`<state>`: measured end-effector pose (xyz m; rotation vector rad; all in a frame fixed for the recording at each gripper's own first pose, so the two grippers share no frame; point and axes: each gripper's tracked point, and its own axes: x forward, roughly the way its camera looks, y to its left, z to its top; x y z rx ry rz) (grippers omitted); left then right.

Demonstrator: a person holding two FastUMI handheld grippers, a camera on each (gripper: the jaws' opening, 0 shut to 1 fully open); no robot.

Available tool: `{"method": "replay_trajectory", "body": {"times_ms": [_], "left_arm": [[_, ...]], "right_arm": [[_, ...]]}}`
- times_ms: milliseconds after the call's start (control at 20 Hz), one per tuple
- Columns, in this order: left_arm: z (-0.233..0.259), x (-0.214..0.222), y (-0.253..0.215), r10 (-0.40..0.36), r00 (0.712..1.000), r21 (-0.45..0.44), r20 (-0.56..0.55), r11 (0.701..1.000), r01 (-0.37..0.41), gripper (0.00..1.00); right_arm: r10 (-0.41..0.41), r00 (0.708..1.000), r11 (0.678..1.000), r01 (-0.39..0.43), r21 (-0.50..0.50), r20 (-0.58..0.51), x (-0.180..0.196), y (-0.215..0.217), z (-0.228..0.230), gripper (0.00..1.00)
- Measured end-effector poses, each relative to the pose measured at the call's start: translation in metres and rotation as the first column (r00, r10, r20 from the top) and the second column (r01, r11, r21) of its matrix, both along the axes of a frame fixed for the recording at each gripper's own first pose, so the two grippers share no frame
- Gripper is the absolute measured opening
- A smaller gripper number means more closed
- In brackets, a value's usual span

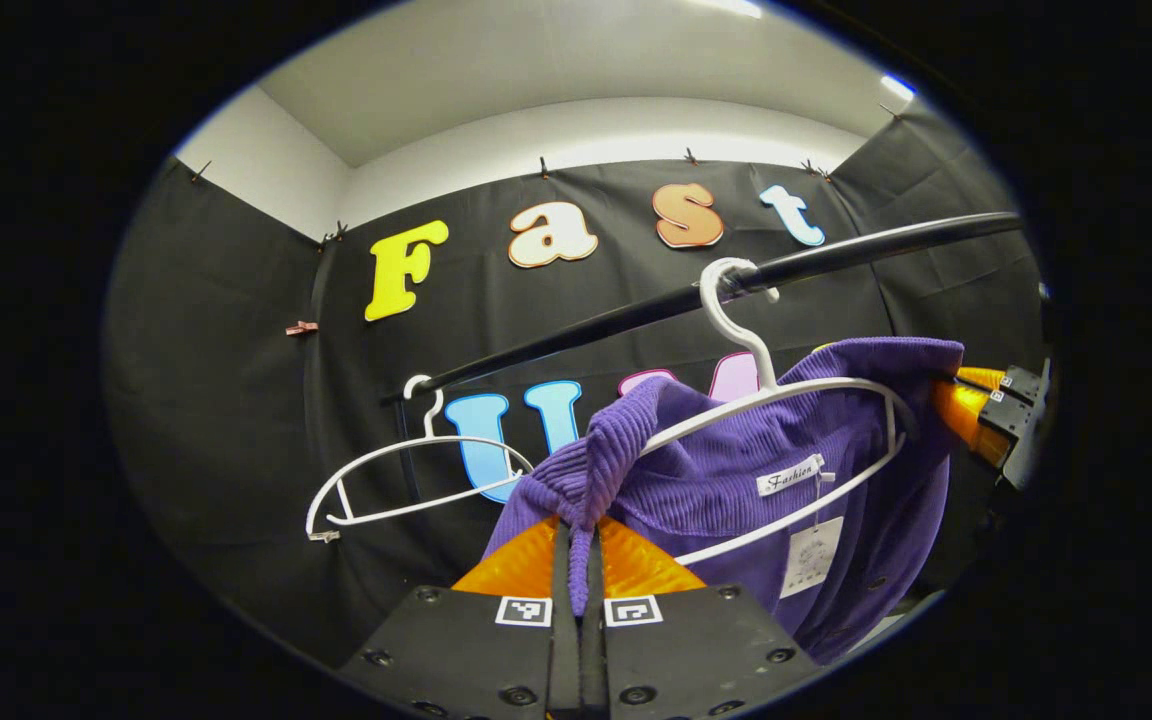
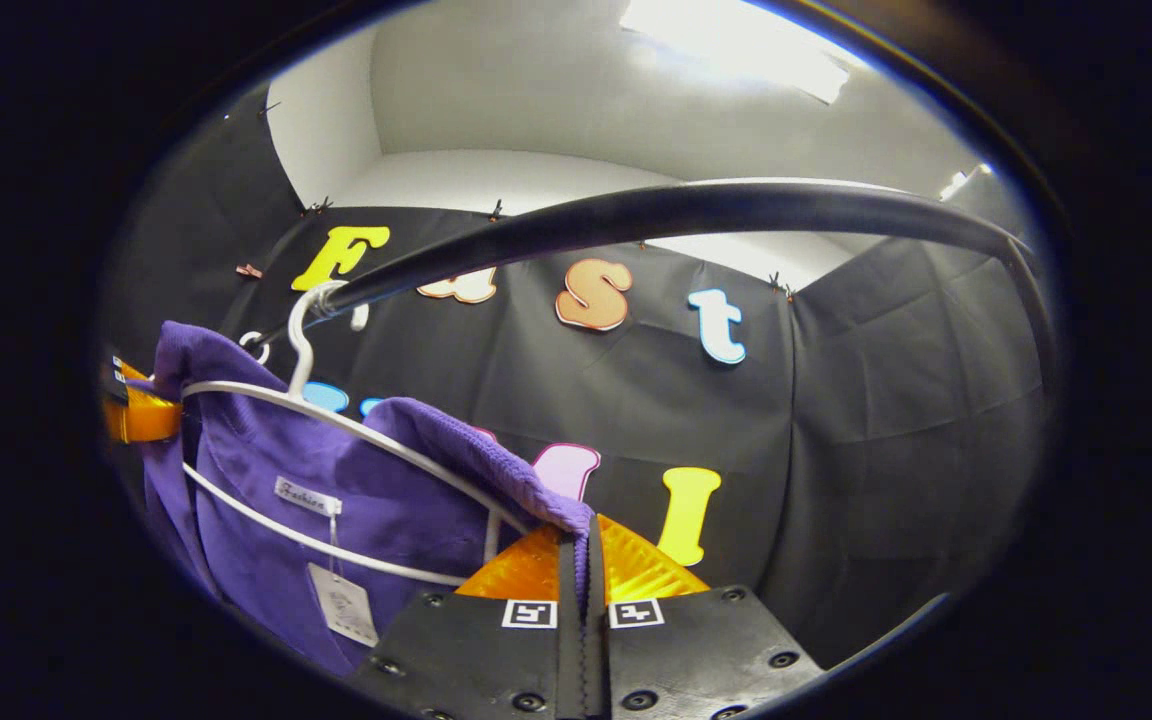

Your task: Grasp the clothes on the hanger with both hands and then place them into the laundry hamper below.

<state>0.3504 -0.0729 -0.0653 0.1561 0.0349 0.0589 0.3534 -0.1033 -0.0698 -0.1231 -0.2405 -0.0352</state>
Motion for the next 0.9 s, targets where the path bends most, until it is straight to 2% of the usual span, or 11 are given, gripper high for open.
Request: {"method": "replay_trajectory", "body": {"times_ms": [250, 500, 750, 800, 900], "left_arm": [[0.019, -0.001, 0.006, -0.002, 1.0, -0.01, 0.008, 1.0, 0.002, 0.05], [0.024, 0.001, 0.003, -0.029, 0.999, 0.002, -0.018, 1.0, 0.029, 0.05], [0.023, 0.002, 0.006, -0.047, 0.998, -0.025, -0.045, 0.999, 0.046, 0.04], [0.025, 0.002, 0.011, -0.043, 0.998, -0.035, -0.04, 0.999, 0.042, 0.05], [0.026, 0.002, 0.024, -0.018, 0.999, -0.041, -0.036, 0.999, 0.017, 0.05]], "right_arm": [[-0.092, 0.995, 0.995, 0.094, -0.041, 0.05, 0.026, -0.026, 0.006, 0.04], [-0.15, 0.988, 0.988, 0.15, -0.027, -0.029, 0.053, -0.044, -0.037, 0.04], [-0.129, 0.977, 0.992, 0.127, -0.028, -0.167, 0.055, -0.028, -0.107, 0.04], [-0.117, 0.975, 0.993, 0.114, -0.028, -0.188, 0.051, -0.021, -0.115, 0.0], [-0.069, 0.974, 0.998, 0.07, -0.002, -0.218, 0.037, 0.003, -0.12, 0.04]]}}
